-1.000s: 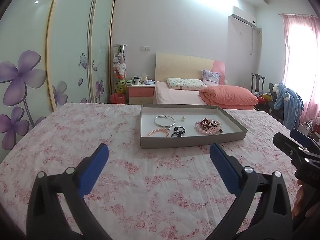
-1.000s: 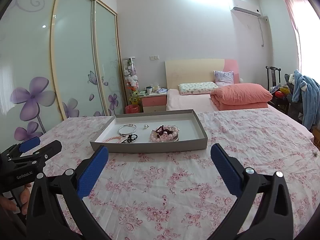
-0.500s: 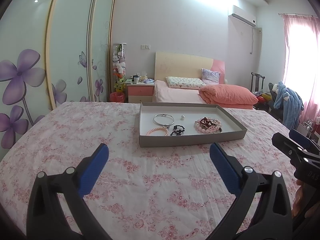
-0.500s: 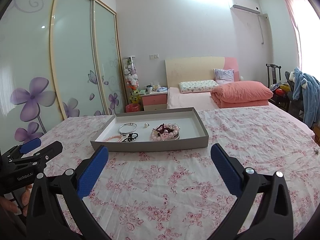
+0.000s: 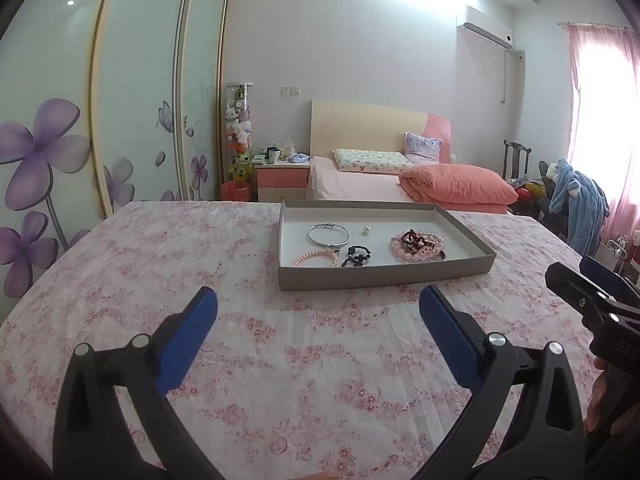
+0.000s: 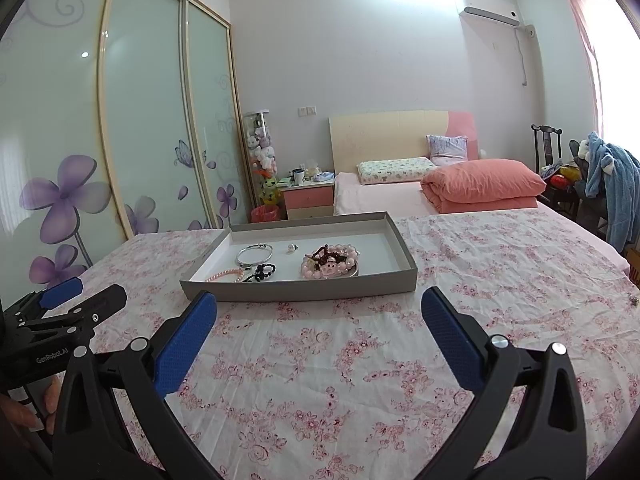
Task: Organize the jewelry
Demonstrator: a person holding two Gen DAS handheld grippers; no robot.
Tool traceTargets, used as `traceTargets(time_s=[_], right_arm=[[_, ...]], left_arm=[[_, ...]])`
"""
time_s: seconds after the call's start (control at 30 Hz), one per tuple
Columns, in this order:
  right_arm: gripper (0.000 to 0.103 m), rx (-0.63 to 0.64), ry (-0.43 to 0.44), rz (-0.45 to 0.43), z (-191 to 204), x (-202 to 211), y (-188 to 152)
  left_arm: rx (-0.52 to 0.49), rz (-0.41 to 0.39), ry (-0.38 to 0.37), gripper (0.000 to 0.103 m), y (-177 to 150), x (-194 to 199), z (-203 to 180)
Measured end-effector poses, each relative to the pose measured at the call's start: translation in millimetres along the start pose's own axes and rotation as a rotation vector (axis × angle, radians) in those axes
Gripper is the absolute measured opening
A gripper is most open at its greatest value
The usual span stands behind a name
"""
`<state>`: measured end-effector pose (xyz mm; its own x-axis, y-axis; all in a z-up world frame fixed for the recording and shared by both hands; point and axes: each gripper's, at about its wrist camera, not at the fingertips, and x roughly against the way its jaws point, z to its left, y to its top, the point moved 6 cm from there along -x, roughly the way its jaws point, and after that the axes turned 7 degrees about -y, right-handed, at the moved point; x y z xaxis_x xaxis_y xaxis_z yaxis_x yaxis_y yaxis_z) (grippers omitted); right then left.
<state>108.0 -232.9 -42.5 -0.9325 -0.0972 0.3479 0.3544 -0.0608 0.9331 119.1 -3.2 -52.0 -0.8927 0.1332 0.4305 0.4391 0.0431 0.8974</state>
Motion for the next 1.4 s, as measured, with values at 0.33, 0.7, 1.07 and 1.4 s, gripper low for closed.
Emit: traceTargets(time_s=[0.33,0.7,1.07,1.4], right_arm=[[0.101,-0.001,0.001,0.004,0.4,-1.1,-2.1],[0.101,-0.002,0.001,0.004,0.4,-1.0,-2.3],[0.101,-0.002,0.001,0.006,0.7,-1.3,-2.6],[0.101,-0.002,0.001,0.008,0.9,-2.2,-2.7]], left_arm=[[0.001,0.001,0.002,0.099,-0.5,-0.2,0.9],[0.000,0.001,0.002,0.099,-0.4,-0.4,0.9],[0.000,0.002,0.003,0.099,0.0,-0.2,0.6],[-0.001,0.002,0.002,0.099,0.5,-0.2,0.3]])
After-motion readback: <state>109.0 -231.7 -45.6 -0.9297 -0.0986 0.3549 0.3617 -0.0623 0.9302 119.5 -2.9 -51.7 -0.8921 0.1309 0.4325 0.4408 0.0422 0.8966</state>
